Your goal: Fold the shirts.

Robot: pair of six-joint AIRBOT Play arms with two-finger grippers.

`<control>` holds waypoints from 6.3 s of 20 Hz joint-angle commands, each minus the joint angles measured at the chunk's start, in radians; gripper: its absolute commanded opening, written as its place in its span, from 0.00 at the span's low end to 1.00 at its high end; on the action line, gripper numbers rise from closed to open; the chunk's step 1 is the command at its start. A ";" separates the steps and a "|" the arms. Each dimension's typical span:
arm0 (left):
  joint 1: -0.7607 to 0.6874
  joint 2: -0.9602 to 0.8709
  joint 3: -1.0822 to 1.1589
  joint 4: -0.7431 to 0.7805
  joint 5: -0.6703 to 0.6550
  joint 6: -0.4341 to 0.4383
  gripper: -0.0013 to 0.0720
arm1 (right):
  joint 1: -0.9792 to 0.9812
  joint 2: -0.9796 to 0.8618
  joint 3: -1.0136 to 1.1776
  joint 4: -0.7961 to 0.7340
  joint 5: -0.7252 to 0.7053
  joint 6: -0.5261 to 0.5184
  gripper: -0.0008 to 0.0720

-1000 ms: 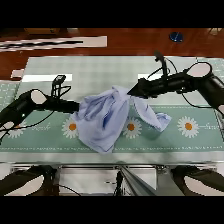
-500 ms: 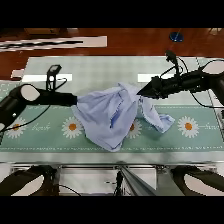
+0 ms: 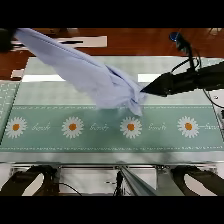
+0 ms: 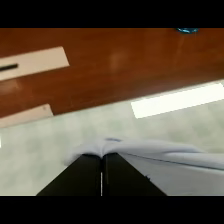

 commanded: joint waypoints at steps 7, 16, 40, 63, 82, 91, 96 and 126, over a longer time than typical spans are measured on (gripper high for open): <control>0.039 0.128 0.209 0.211 -0.188 -0.001 0.05 | -0.001 0.079 0.370 -0.021 -0.031 0.081 0.04; 0.039 0.195 0.252 0.101 -0.221 -0.001 0.05 | 0.000 0.079 0.566 -0.014 -0.029 0.197 0.04; 0.037 0.156 -0.863 -0.342 -0.169 -0.145 0.05 | 0.309 -0.219 -0.010 -0.685 -0.321 0.180 0.04; 0.037 0.031 -0.940 -0.497 0.117 0.005 0.05 | 0.287 -0.261 0.108 -1.042 -0.442 0.026 0.74; 0.037 0.031 -0.940 -0.463 0.050 0.060 0.05 | -0.335 -0.356 0.108 -0.423 -0.156 -0.191 0.76; 0.037 0.031 -0.940 -0.463 -0.012 0.060 0.05 | -0.322 -0.542 0.107 -0.291 -0.032 -0.277 0.76; 0.037 0.031 -0.940 -0.463 -0.012 0.060 0.05 | -0.315 -0.602 0.104 -0.303 -0.009 -0.275 0.76; 0.251 0.043 0.085 -0.335 -0.011 0.131 0.05 | -0.412 0.047 0.307 -0.212 -0.267 -0.108 0.04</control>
